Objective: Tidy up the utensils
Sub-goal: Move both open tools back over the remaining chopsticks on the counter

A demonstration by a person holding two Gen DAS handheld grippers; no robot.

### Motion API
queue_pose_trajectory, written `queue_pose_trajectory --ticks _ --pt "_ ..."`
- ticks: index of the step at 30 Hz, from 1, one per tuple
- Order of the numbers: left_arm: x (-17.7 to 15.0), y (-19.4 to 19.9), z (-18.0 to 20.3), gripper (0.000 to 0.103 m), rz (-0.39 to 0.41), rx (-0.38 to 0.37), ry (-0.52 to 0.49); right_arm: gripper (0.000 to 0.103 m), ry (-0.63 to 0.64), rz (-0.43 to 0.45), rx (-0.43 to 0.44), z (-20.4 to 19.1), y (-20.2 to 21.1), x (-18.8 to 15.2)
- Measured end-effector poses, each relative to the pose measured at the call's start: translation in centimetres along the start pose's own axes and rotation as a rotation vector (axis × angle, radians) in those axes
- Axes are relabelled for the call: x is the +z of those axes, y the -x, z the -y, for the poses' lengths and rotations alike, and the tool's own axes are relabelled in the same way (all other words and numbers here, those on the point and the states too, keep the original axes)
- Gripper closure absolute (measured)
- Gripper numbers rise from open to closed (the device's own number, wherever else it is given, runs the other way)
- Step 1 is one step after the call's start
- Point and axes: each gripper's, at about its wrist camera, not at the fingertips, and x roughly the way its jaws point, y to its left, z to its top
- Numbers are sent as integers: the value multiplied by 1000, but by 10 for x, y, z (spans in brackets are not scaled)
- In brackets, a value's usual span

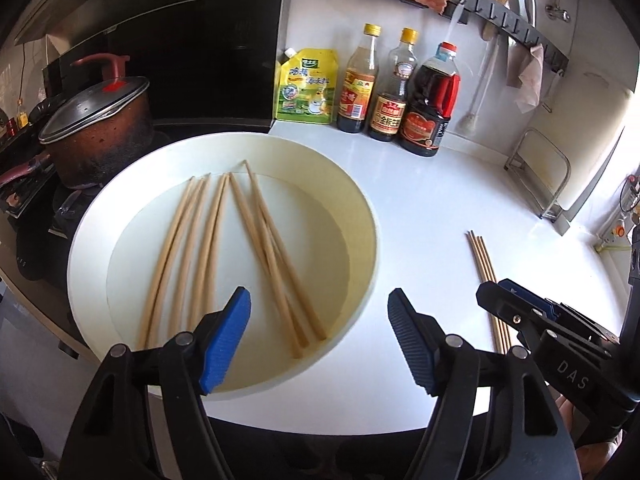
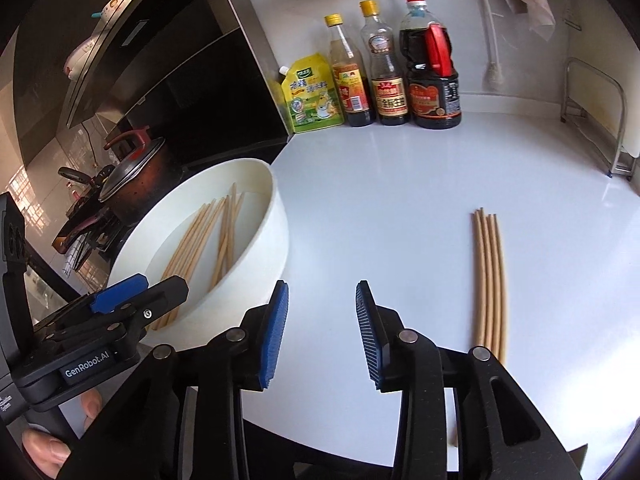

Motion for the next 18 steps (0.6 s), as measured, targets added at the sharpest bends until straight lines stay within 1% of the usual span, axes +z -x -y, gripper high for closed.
queue_pose_trajectory --ticks 5,11,14,18 --pt "-6 -3 32 30 -7 -41 -46 67 -32 9 -62 33 16 -12" --pt "-14 -14 67 28 -39 -97 -86 65 -72 37 -138 72 34 -21" --pt "-18 -21 83 27 -50 -103 -110 64 -90 45 -180 91 39 -25" --pt "-21 -35 95 27 -75 -107 -115 64 -102 29 -216 110 35 -30"
